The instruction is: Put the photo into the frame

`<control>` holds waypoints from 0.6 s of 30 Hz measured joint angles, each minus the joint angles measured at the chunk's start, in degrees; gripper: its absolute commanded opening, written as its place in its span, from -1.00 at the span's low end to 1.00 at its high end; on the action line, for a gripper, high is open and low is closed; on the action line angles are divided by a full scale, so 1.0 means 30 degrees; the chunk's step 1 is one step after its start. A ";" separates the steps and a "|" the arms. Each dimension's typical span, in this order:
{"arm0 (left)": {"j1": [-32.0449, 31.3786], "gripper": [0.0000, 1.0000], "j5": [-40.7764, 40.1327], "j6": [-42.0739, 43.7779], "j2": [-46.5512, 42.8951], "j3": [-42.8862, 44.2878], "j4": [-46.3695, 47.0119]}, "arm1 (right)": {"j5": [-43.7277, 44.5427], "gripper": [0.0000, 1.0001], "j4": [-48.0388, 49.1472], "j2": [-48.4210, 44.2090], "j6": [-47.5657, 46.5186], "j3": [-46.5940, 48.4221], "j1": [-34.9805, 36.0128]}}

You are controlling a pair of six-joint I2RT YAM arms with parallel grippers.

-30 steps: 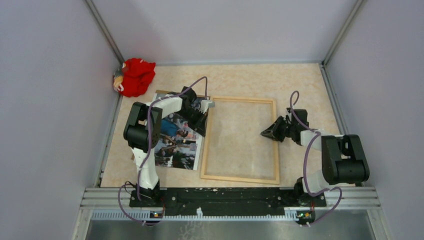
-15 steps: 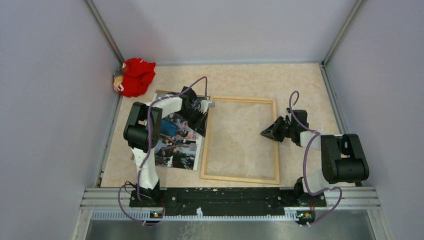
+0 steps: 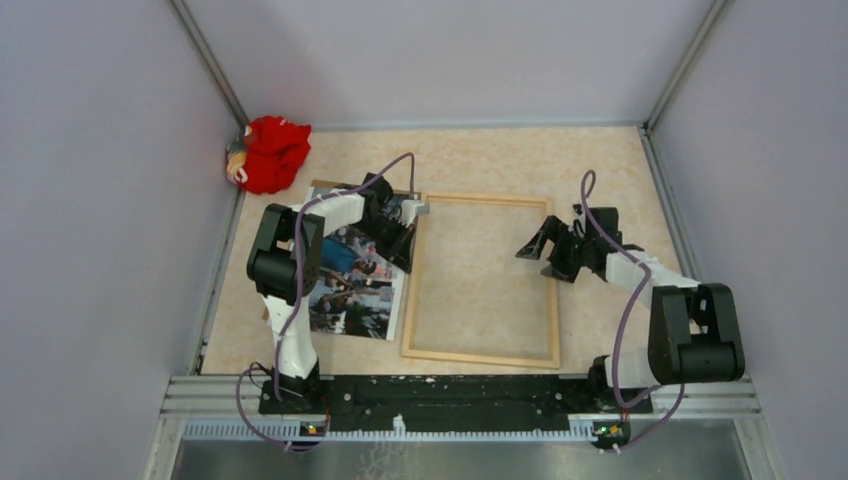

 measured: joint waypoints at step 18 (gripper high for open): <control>0.0015 -0.81 0.0051 0.0000 0.0000 -0.0007 0.0007 | 0.1515 0.81 -0.4677 -0.1967 -0.2062 0.0874 0.0000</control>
